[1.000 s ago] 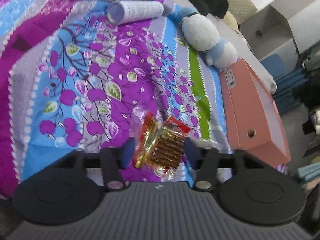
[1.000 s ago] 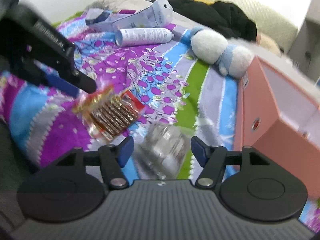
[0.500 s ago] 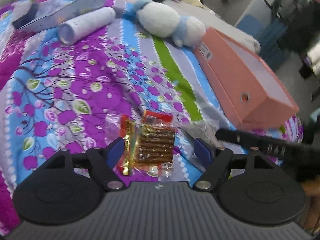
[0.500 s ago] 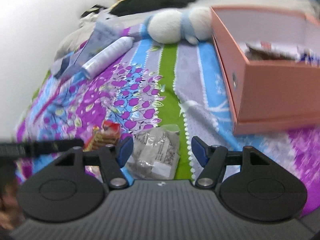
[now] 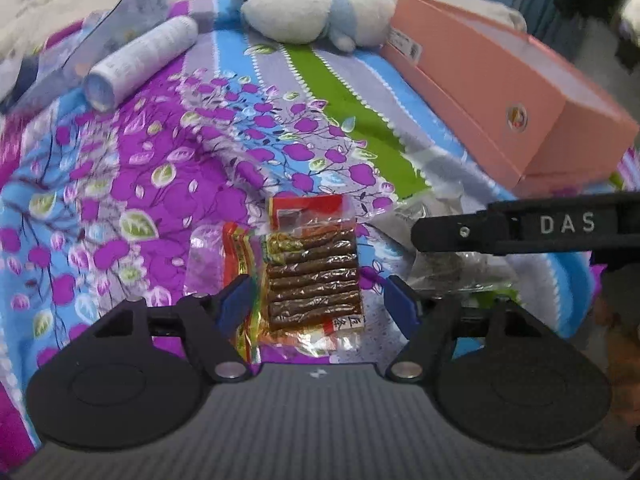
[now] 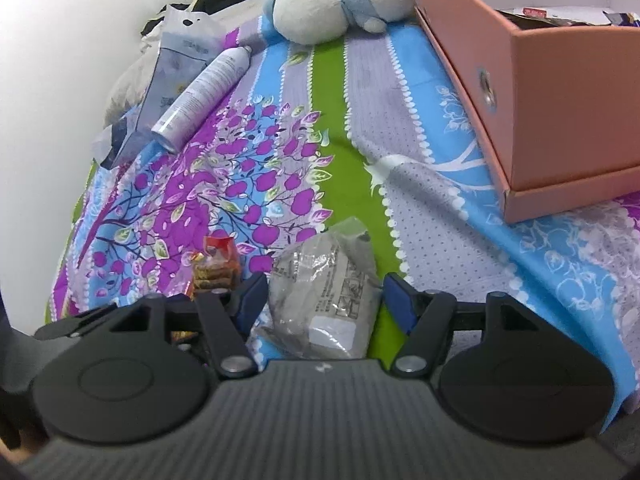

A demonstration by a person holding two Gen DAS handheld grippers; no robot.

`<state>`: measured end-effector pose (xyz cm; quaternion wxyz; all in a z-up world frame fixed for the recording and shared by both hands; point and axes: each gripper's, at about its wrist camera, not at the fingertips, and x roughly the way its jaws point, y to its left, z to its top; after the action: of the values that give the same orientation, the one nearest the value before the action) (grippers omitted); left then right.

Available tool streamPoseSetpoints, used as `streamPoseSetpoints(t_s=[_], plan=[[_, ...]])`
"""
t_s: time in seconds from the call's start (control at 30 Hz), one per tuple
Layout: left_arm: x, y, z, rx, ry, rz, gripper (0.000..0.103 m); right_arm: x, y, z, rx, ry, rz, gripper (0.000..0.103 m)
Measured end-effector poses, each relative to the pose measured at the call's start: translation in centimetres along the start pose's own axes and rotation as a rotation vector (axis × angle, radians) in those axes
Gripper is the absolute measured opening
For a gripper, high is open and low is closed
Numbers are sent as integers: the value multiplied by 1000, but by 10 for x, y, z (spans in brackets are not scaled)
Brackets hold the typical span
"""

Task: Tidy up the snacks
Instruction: 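Carry both held packets over the pink box and lower them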

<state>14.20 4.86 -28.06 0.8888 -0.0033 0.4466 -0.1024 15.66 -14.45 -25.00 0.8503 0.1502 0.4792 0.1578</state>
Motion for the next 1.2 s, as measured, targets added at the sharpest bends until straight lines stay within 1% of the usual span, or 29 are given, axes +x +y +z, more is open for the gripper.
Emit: streamPoseSetpoints(t_s=[0.07, 0.13, 0.2, 0.27, 0.37, 0.47, 0.6, 0.73, 0.97, 1.2], plan=[[5, -3, 1, 25, 5, 29, 75, 2, 2, 0, -11, 3, -8, 68], [9, -3, 2, 22, 4, 45, 74, 4, 2, 1, -12, 5, -6, 67], [11, -3, 3, 20, -1, 66, 68, 6, 3, 2, -19, 8, -5, 66], [11, -1, 4, 6, -1, 60, 67, 6, 2, 3, -19, 9, -3, 65], [9, -1, 3, -3, -7, 51, 62, 5, 2, 4, -21, 13, 1, 62], [4, -2, 4, -13, -11, 54, 60, 2, 3, 5, -28, 9, 2, 59], [-2, 4, 6, -64, -20, 36, 58, -1, 6, 4, -51, 1, -8, 57], [-12, 12, 10, -109, -36, 17, 58, -5, 7, 4, -60, -7, -15, 57], [-32, 24, 16, -194, -88, -19, 57, -17, 12, 6, -90, -39, -34, 56], [-58, 22, 29, -220, -140, -34, 57, -36, 19, 11, -127, -88, -38, 56]])
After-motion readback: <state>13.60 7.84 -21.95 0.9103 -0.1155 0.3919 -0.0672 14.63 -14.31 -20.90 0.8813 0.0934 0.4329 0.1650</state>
